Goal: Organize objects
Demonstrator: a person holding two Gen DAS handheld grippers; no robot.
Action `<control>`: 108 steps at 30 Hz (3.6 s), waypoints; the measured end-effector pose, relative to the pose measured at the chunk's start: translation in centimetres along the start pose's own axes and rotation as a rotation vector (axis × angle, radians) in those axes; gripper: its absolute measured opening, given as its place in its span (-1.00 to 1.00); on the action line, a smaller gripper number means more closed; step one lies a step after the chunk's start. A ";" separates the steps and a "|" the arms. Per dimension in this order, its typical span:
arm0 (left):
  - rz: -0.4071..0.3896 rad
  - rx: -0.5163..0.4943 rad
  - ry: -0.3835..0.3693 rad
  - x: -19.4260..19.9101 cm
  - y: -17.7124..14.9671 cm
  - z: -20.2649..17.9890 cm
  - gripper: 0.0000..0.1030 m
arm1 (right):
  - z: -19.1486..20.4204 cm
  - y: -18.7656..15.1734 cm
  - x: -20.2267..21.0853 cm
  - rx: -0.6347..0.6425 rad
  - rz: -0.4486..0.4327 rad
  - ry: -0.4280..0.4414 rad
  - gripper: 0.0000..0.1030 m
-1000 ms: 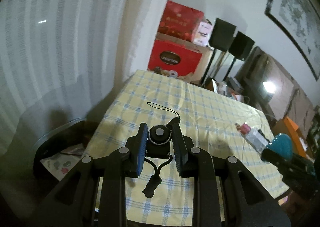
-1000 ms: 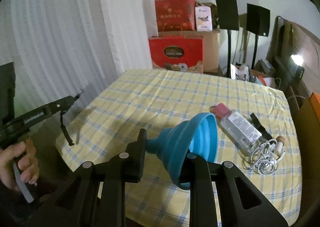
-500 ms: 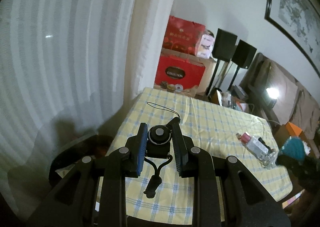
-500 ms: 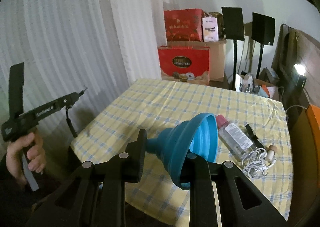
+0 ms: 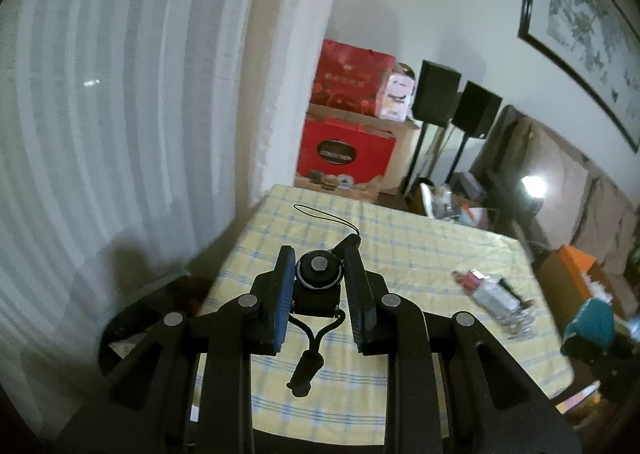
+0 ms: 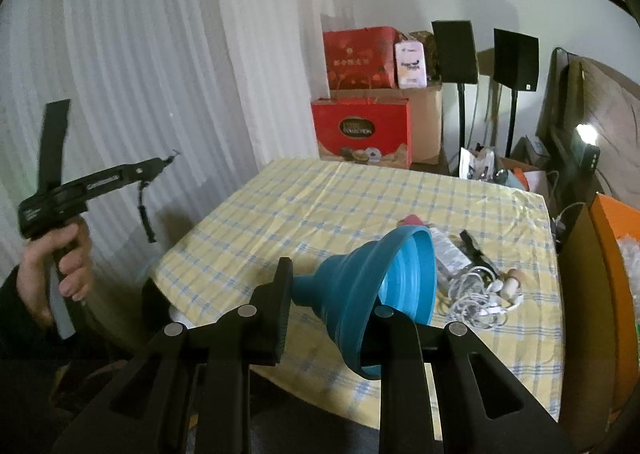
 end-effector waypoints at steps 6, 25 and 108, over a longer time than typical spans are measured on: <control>-0.019 -0.031 -0.019 0.6 0.8 -2.5 -0.56 | -1.8 -0.4 3.7 0.029 -0.036 -0.037 -0.58; -0.059 -0.073 -0.074 2.9 3.3 -9.1 -0.56 | -5.8 0.4 8.1 -0.009 -0.109 -0.014 -0.57; -0.012 -0.215 -0.270 4.3 3.8 -25.1 -0.56 | -12.1 5.0 16.7 -0.037 -0.295 -0.194 -0.55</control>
Point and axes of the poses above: each gripper's, at about its wrist camera, not at the fingertips, and x roughly against the way its jaws point, z to its left, y to its top, the point moved 5 cm from there along -x, roughly the way its jaws point, and after that the axes turned 6 degrees about -x, right-handed, at the moved point
